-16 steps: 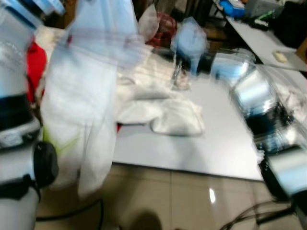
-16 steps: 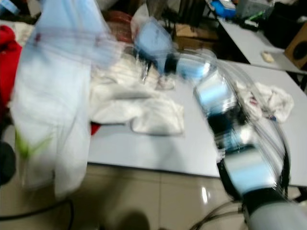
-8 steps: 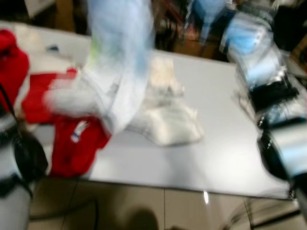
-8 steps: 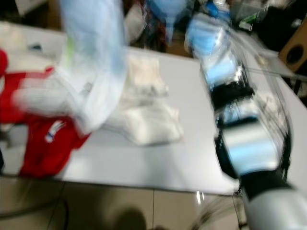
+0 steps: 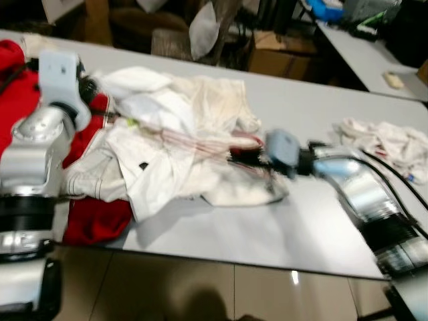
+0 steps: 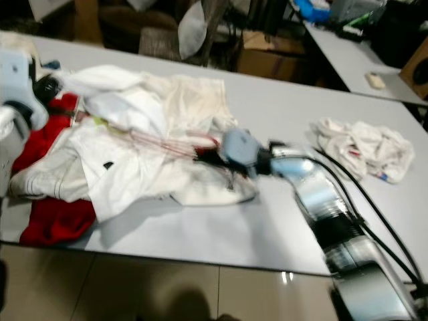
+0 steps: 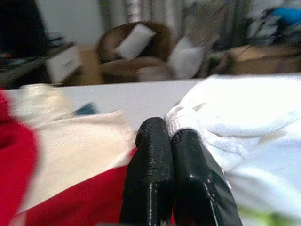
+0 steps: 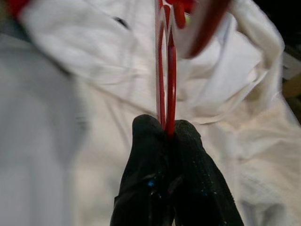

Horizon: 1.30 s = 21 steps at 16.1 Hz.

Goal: Hang hanger

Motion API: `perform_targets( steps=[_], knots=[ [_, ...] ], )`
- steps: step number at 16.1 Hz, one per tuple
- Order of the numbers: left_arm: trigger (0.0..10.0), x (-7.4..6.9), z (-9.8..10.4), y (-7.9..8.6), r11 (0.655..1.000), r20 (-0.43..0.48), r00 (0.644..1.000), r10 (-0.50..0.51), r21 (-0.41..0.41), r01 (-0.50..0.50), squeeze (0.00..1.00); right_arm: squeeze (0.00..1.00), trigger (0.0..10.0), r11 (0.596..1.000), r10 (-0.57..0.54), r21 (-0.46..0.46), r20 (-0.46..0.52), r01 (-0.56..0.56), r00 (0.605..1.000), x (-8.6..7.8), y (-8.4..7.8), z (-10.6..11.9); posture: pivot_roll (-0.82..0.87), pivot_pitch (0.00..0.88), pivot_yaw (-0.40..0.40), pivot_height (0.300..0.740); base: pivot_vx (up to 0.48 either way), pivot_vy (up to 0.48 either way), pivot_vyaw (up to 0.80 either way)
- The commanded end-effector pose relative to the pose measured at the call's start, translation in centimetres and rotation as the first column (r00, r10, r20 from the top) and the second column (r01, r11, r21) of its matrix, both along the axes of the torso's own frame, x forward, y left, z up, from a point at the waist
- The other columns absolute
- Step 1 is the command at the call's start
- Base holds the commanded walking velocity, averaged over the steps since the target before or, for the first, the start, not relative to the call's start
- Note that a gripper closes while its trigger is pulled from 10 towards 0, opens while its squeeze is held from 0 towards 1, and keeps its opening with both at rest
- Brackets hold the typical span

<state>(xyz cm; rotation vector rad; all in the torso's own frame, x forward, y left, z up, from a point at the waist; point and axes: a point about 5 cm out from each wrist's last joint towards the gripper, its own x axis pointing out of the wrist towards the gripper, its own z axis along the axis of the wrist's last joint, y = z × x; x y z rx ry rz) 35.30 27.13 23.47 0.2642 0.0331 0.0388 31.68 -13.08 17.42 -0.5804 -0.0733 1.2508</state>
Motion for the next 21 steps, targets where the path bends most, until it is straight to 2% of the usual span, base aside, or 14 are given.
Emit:
perform_targets(
  steps=[1, 2, 3, 4, 7, 8, 10, 12, 14, 16, 17, 18, 20, 21],
  knots=[
    [10.0, 0.0, -0.1, 0.1, 0.999, 0.002, 1.000, 0.012, 0.038, -0.012, 0.00, 0.00, 10.0, 1.000, 0.000, 0.028, 0.017, -0.001, 1.000, -0.3, -0.7, 1.4, 0.01, 0.000, -0.075, 0.740, 0.000, 0.000, 0.00],
    [10.0, -0.2, -0.9, 0.8, 0.995, -0.030, 0.999, 0.014, 0.098, -0.010, 0.00, 0.00, 10.0, 0.999, 0.019, 0.034, -0.004, -0.019, 1.000, -1.4, -1.3, 1.8, 0.00, 0.000, -0.071, 0.740, 0.000, 0.000, 0.00],
    [10.0, -0.4, -1.9, 1.7, 0.987, -0.082, 0.997, -0.005, 0.157, 0.018, 0.17, 0.00, 10.0, 0.998, 0.051, 0.036, -0.027, -0.050, 0.998, -2.8, -2.0, 2.6, 0.00, 0.000, -0.068, 0.740, 0.000, 0.000, 0.00],
    [10.0, -0.5, -2.3, 2.6, 0.979, -0.120, 0.993, -0.014, 0.201, 0.038, 1.00, 0.00, 10.0, 0.997, 0.071, 0.043, -0.043, -0.069, 0.997, -3.8, -2.5, 3.5, 0.00, 0.000, -0.068, 0.740, 0.000, 0.000, 0.00],
    [10.0, -1.4, -2.2, 4.6, 0.955, -0.235, 0.968, -0.086, 0.259, 0.148, 1.00, 0.00, 10.0, 0.989, 0.017, 0.147, -0.036, -0.012, 0.999, -4.9, -3.7, 6.3, 0.00, 0.000, -0.069, 0.740, 0.000, 0.000, 0.00],
    [10.0, -3.2, -1.4, 5.5, 0.918, -0.304, 0.923, -0.237, 0.240, 0.315, 1.00, 0.00, 10.0, 0.958, -0.104, 0.266, -0.015, 0.105, 0.994, -4.6, -4.8, 8.2, 0.01, 0.000, -0.075, 0.740, 0.000, 0.000, 0.00],
    [10.0, -4.5, -1.2, 6.9, 0.897, -0.355, 0.902, -0.247, 0.269, 0.351, 1.00, 0.00, 10.0, 0.966, -0.099, 0.233, -0.077, 0.115, 0.992, -5.5, -5.3, 7.9, 0.02, 0.000, -0.082, 0.740, 0.000, 0.000, 0.00],
    [10.0, -5.2, -0.2, 7.6, 0.896, -0.309, 0.907, -0.285, 0.249, 0.367, 1.00, 0.00, 10.0, 0.969, -0.102, 0.211, -0.138, 0.130, 0.985, -6.2, -5.7, 7.5, 0.02, 0.000, -0.080, 0.740, 0.000, 0.000, 0.00],
    [10.0, -6.3, 2.0, 7.2, 0.885, -0.173, 0.894, -0.412, 0.156, 0.438, 1.00, 0.00, 10.0, 0.919, -0.240, 0.274, -0.185, 0.285, 0.953, -5.1, -5.8, 7.3, 0.02, 0.000, -0.087, 0.740, 0.000, 0.000, 0.00],
    [10.0, -7.3, 4.0, 5.1, 0.842, 0.012, 0.842, -0.540, 0.012, 0.540, 1.00, 0.00, 10.0, 0.777, -0.443, 0.360, -0.269, 0.516, 0.855, -3.6, -5.9, 6.2, 0.02, 0.000, -0.098, 0.740, 0.000, 0.000, 0.00],
    [10.0, -7.3, 4.4, 4.6, 0.832, 0.053, 0.831, -0.553, -0.012, 0.555, 1.00, 0.00, 10.0, 0.742, -0.476, 0.378, -0.284, 0.554, 0.832, -3.5, -6.0, 6.1, 0.02, 0.000, -0.105, 0.740, 0.000, 0.000, 0.00],
    [10.0, -7.0, 5.5, 3.4, 0.834, 0.161, 0.827, -0.539, -0.030, 0.550, 1.00, 0.00, 10.0, 0.658, -0.538, 0.414, -0.325, 0.629, 0.778, -3.2, -5.9, 5.8, 0.02, 0.000, -0.111, 0.740, 0.000, 0.000, 0.00],
    [10.0, -6.0, 7.6, 2.6, 0.876, 0.349, 0.840, -0.416, -0.095, 0.473, 0.95, 0.00, 10.0, 0.569, -0.586, 0.466, -0.347, 0.677, 0.732, -3.0, -5.5, 5.8, 0.02, 0.000, -0.112, 0.740, 0.000, 0.000, 0.00],
    [10.0, -5.2, 8.8, 1.7, 0.905, 0.427, 0.846, -0.321, -0.126, 0.407, 0.36, 0.00, 10.0, 0.441, -0.668, 0.505, -0.367, 0.742, 0.647, -2.7, -5.5, 5.8, 0.01, 0.000, -0.110, 0.740, 0.000, 0.000, 0.00]
  ],
)
